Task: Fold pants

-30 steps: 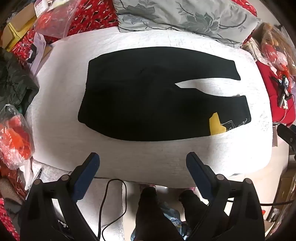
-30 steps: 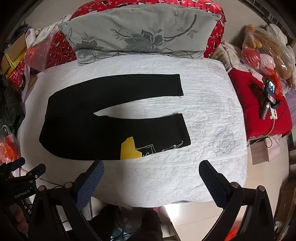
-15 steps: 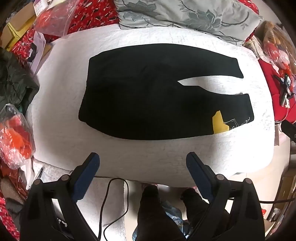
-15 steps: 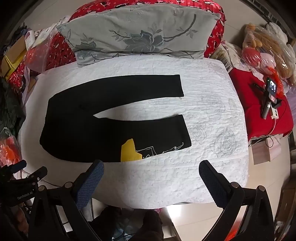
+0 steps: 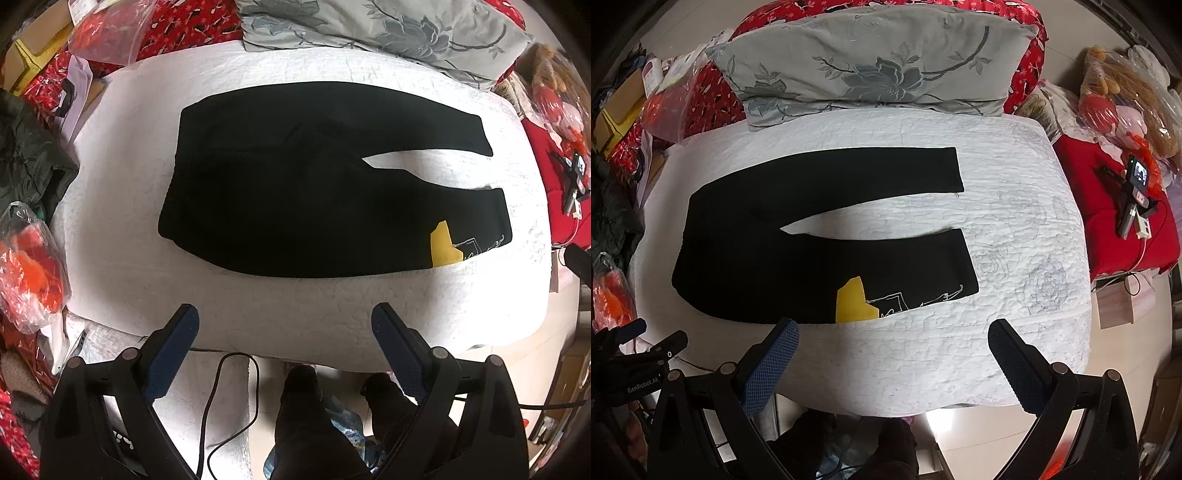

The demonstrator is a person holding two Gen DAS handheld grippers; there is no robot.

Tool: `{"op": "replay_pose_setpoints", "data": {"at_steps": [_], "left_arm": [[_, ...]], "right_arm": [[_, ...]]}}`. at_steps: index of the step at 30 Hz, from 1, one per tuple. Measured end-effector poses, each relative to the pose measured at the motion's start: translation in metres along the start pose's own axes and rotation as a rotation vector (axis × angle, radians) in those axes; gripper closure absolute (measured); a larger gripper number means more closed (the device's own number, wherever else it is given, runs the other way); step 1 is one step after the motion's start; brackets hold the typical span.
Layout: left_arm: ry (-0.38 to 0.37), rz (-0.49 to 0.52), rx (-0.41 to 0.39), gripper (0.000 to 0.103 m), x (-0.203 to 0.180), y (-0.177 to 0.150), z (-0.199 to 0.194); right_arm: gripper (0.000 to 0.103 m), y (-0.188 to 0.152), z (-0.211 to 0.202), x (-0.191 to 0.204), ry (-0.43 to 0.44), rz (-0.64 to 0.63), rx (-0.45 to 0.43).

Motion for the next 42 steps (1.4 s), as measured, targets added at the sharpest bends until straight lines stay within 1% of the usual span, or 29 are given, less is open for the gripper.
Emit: {"op": "replay_pose_setpoints", "data": {"at_steps": [19,32,37,42], "left_arm": [[-0.001,-0.021,0.031,0.008,0.011,0.008,0.011],[-0.004,-0.037,0.057,0.008,0.019,0.02,0.022],[-0.001,-0.035,0.067,0.008,0.02,0.026,0.027],[0.01,-0.025,0.084,0.008,0.022,0.036,0.034]], "right_arm": [[0.0,0.002,0.012,0.006,-0.004,0.003,0.033],[0.0,0.006,0.021,0.008,-0.008,0.013,0.056],[0.0,0.011,0.027,0.008,-0.009,0.017,0.065],[0.0,0.023,0.034,0.004,-0.008,0.038,0.065]]}}
Point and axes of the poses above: each gripper's, at about its wrist camera, not at the fingertips, and z roughly the way its jaws point, x to its left, y to its top, the point moved 2 cm from there along z, roughly the way its jaws point, and after that the axes turned 5 degrees about z, right-handed, at the moved point
